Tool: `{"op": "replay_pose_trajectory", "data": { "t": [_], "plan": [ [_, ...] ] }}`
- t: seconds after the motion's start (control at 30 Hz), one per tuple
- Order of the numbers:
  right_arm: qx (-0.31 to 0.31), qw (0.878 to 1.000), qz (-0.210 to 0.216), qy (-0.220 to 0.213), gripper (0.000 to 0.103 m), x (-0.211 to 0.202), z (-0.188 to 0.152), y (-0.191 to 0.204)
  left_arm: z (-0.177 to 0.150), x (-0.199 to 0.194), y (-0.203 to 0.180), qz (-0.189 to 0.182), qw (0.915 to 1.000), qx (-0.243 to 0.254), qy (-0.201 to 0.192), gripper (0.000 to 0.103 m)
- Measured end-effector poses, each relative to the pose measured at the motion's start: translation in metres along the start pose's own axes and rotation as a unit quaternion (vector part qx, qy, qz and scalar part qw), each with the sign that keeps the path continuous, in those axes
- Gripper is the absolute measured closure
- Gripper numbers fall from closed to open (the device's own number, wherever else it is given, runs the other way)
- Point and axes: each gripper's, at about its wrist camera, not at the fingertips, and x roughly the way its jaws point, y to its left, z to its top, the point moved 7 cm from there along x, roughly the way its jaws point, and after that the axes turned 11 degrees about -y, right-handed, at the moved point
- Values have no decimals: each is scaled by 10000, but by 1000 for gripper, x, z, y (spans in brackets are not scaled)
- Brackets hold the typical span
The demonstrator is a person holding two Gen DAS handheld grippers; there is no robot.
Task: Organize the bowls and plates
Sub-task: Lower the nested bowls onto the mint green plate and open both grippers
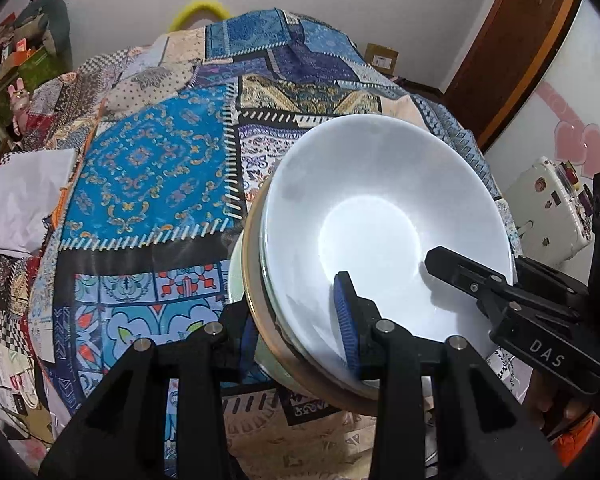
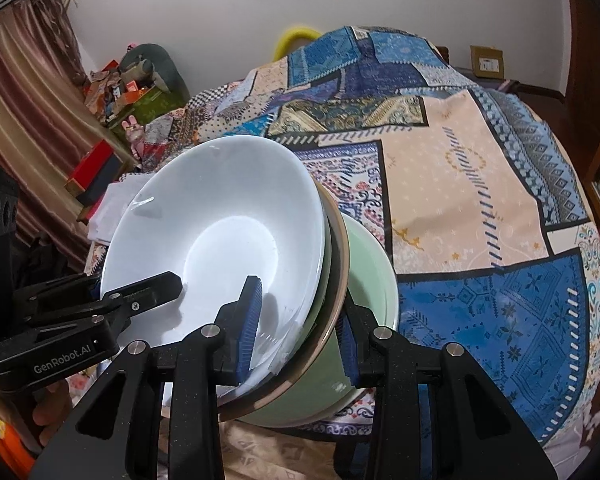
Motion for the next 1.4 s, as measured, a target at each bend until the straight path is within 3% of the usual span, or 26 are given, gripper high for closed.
{"op": "replay_pose_trajectory", "data": {
  "t": [0.53,0.8,0.97,1.13,1.27,1.4],
  "plan": [
    [123,9996,8,251,71,21,-15,-8,-12,34,8,73,9992,-55,384,68],
    [233,9994,154,227,69,23,-16,-11,-17,38,9,138,9991,3,390,68],
    [254,9996,-39,134,65,13,-14,-17,-19,32,11,120,9993,-54,353,67],
    [298,9995,-82,-94,64,-14,-6,-19,-14,8,10,267,9996,83,93,57],
    [168,9990,-30,-420,64,-41,7,-8,0,-25,7,263,9989,145,-355,54],
    [-82,9962,61,-870,61,-75,23,11,20,-76,-2,223,9937,250,-1068,48]
  ]
}}
